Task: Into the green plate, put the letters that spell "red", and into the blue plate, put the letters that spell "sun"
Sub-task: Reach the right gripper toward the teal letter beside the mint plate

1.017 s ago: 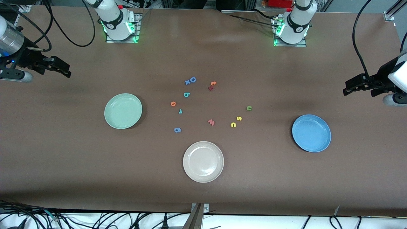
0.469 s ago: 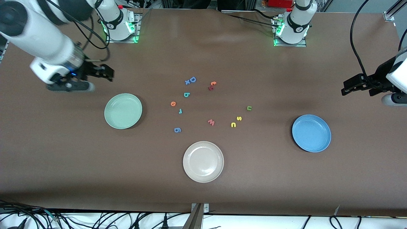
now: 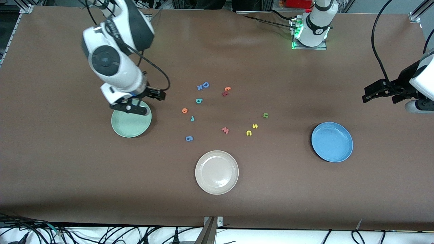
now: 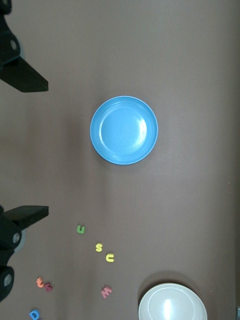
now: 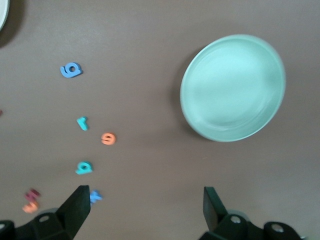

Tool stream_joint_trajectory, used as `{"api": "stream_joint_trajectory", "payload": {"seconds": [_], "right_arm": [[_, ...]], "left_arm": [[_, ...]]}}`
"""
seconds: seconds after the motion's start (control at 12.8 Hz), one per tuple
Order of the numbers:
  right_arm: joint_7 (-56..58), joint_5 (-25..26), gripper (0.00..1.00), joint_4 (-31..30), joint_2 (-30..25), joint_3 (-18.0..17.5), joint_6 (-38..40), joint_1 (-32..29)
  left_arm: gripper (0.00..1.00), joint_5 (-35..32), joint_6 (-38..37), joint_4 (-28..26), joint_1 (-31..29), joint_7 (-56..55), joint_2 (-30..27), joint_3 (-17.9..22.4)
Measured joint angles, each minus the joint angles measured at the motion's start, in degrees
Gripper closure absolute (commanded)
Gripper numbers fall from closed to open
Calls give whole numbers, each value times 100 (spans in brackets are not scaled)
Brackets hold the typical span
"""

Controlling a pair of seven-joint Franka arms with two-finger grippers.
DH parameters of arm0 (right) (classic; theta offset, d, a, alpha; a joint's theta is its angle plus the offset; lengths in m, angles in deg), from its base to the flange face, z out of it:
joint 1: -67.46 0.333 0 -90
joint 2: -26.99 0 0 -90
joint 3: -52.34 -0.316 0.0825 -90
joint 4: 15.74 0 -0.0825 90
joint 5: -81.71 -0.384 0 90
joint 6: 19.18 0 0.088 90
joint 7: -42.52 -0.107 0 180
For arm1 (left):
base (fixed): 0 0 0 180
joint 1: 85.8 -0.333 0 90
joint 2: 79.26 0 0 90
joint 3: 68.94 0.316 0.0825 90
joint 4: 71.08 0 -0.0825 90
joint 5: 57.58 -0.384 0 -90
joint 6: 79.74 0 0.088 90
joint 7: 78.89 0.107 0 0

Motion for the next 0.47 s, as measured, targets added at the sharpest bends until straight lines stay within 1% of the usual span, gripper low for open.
{"api": "stream_joint_trajectory", "payload": {"seconds": [0.16, 0.31, 0.47], "right_arm": [[-953, -1, 0, -87, 213, -8, -431, 327], [-1858, -2, 0, -334, 385, -13, -1069, 674], [-2461, -1, 0, -572, 540, -13, -1573, 902]], "left_arm": [[0, 0, 50, 0, -23, 0, 35, 22], [0, 0, 75, 0, -26, 0, 95, 31], [0, 0, 97, -1, -26, 0, 148, 32]]}}
